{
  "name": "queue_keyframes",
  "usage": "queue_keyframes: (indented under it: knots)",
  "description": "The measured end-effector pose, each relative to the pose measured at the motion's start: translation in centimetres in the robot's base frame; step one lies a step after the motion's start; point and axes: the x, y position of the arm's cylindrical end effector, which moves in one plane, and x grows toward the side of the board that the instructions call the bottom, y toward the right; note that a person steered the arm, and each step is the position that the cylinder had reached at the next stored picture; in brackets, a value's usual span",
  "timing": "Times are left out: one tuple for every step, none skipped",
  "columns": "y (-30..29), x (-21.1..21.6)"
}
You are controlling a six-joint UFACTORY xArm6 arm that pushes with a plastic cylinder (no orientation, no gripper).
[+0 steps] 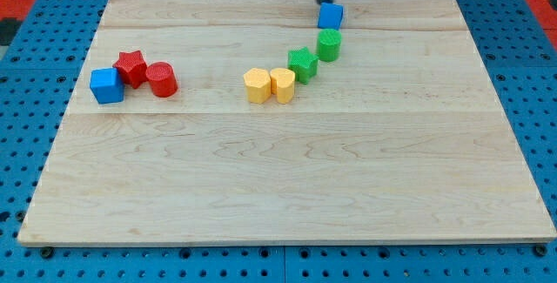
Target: Push the blue triangle into the red circle
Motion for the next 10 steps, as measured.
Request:
queue_keyframes:
  knots:
    - [3.1, -0.8]
    - [7.3, -0.5]
    - [3.7, 1.3]
    - [-2.2, 3.7]
    - [-2.4, 3.6]
    - [-1.4, 2.3]
    - [3.2, 2.2]
    - [5.0, 3.1]
    - [0.4, 5.9]
    - [-1.6, 7.4]
